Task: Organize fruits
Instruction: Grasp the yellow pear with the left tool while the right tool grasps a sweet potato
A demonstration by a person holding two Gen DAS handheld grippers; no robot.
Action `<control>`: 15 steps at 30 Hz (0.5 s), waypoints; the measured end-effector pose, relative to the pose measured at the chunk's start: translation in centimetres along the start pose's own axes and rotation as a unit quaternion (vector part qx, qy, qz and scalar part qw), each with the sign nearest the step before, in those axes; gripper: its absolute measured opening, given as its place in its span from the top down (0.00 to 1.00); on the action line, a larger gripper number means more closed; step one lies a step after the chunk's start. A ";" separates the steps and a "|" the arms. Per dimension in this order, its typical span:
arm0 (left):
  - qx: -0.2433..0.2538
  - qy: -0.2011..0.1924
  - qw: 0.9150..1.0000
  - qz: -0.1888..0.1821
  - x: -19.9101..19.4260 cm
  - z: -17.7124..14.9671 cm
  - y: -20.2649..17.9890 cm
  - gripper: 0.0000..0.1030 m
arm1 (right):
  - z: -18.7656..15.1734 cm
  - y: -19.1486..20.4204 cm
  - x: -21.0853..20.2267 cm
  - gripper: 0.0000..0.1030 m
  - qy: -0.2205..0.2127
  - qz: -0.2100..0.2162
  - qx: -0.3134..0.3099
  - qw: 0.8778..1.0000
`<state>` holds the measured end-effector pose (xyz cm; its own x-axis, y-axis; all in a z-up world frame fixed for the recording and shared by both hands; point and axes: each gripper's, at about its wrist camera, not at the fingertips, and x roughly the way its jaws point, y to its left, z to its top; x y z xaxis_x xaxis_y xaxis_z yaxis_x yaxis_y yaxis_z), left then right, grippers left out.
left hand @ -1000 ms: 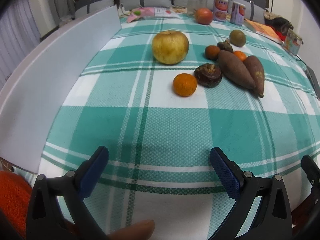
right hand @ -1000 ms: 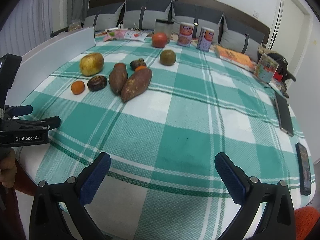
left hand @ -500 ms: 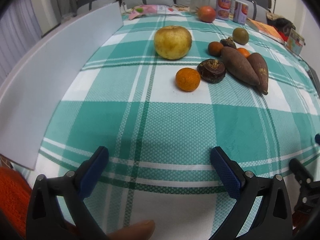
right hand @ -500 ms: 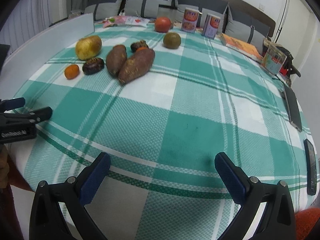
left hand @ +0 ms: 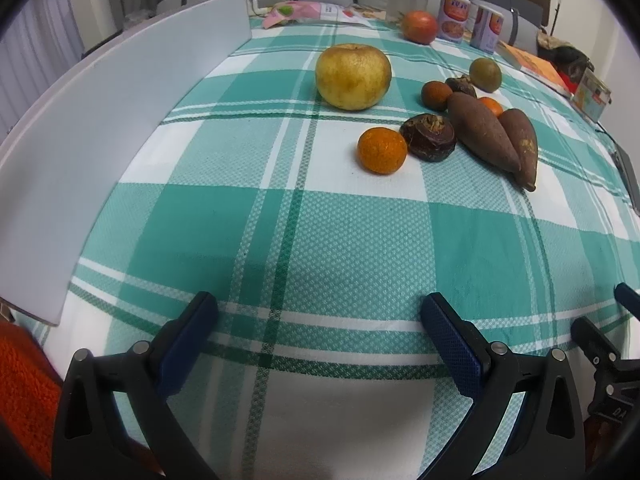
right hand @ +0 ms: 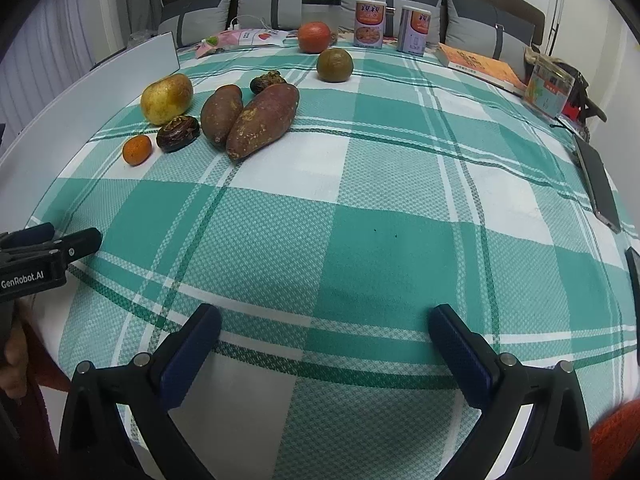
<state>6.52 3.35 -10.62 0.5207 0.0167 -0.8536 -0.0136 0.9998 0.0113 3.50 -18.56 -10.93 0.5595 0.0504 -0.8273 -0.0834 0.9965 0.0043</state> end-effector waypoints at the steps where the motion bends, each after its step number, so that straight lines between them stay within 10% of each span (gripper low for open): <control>1: 0.001 -0.002 1.000 -0.002 0.0 -0.1 0.1 0.00 | 0.0 0.0 0.0 0.00 0.001 0.000 0.003 1.000; 8: 0.019 0.045 0.998 -0.039 0.0 1.7 0.6 0.02 | -0.2 0.1 -0.1 0.00 0.002 -0.005 0.013 1.000; 15: 0.009 -0.002 0.992 -0.127 -0.1 11.8 1.8 0.02 | -0.3 0.0 -0.3 0.00 0.001 0.003 0.006 1.000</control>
<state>16.56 5.22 -4.37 0.5087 -0.2364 -0.8279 0.1339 0.9716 -0.1952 3.06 -18.64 -10.87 0.5575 0.0562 -0.8283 -0.0774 0.9969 0.0155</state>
